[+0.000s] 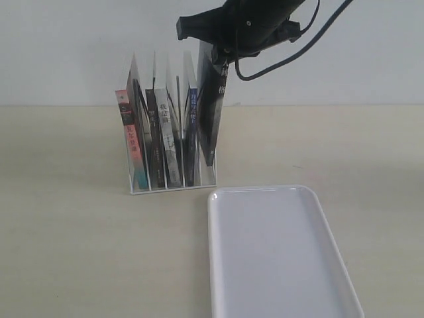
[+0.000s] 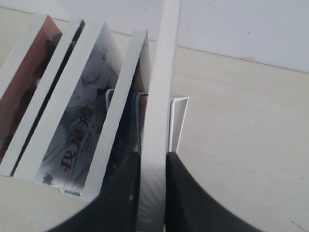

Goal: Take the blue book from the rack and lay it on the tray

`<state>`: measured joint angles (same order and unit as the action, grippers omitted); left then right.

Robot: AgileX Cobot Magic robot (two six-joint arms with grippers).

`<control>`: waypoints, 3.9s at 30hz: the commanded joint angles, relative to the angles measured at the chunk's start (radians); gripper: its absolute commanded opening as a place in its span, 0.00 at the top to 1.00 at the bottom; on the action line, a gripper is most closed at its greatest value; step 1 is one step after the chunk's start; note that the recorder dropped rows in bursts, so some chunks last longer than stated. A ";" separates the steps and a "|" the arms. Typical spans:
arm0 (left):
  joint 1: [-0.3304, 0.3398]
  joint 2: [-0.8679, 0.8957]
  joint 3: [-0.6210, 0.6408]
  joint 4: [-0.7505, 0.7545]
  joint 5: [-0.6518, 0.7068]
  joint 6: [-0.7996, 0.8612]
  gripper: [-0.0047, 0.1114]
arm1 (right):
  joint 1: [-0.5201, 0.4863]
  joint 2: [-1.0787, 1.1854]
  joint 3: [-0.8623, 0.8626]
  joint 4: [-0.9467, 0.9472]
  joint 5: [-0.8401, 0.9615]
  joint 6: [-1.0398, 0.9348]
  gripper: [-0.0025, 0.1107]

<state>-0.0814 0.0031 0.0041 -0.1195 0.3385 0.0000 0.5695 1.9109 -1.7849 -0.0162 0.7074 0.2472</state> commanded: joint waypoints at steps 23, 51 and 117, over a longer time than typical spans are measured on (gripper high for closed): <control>0.001 -0.003 -0.004 0.004 -0.004 -0.006 0.92 | 0.021 -0.003 -0.003 -0.050 0.029 0.031 0.68; 0.001 -0.003 -0.004 0.004 -0.004 -0.006 0.92 | 0.021 0.025 -0.003 -0.061 0.187 0.023 0.68; 0.001 -0.003 -0.004 0.004 -0.004 -0.006 0.92 | 0.290 0.472 -0.609 -0.378 0.182 0.217 0.53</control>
<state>-0.0814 0.0031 0.0041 -0.1195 0.3385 0.0000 0.8692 2.3832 -2.3910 -0.3654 0.8831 0.4534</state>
